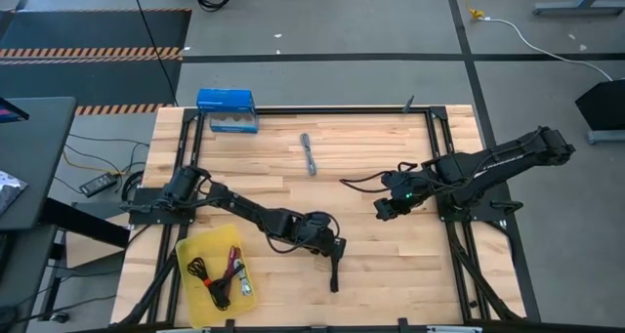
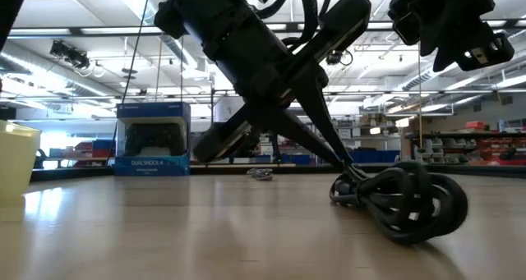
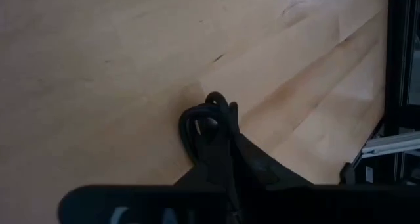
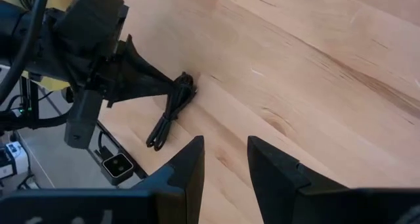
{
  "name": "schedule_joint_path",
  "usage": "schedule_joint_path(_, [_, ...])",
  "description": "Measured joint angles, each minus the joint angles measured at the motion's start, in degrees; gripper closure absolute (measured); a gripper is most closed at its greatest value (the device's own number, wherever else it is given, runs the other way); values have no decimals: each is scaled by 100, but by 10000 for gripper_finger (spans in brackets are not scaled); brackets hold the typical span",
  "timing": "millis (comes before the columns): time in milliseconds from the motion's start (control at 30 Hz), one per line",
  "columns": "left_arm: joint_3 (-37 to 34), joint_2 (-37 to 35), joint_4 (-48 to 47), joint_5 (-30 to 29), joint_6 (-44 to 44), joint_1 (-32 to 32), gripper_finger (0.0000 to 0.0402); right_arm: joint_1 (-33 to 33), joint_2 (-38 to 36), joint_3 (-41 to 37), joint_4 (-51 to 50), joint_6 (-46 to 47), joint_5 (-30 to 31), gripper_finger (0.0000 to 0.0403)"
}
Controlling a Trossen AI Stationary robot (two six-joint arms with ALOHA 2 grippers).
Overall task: Pick and place USB-C Cables
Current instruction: Put the black charger cable into the yellow bin
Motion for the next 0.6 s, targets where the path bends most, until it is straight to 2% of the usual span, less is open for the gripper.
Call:
schedule_joint_path(133, [0, 0, 8, 156, 32, 4, 391, 0, 0, -1, 31, -32, 0, 281])
schedule_joint_path(300, [-7, -62, 209, 634, 213, 0, 397, 0, -2, -1, 36, -107, 0, 281])
schedule_joint_path(433, [-9, -376, 217, 869, 372, -32, 400, 0, -2, -1, 39, -223, 9, 281])
schedule_joint_path(600, [-7, -991, -158, 848, 605, -52, 400, 0, -2, 0, 34, -396, 23, 281])
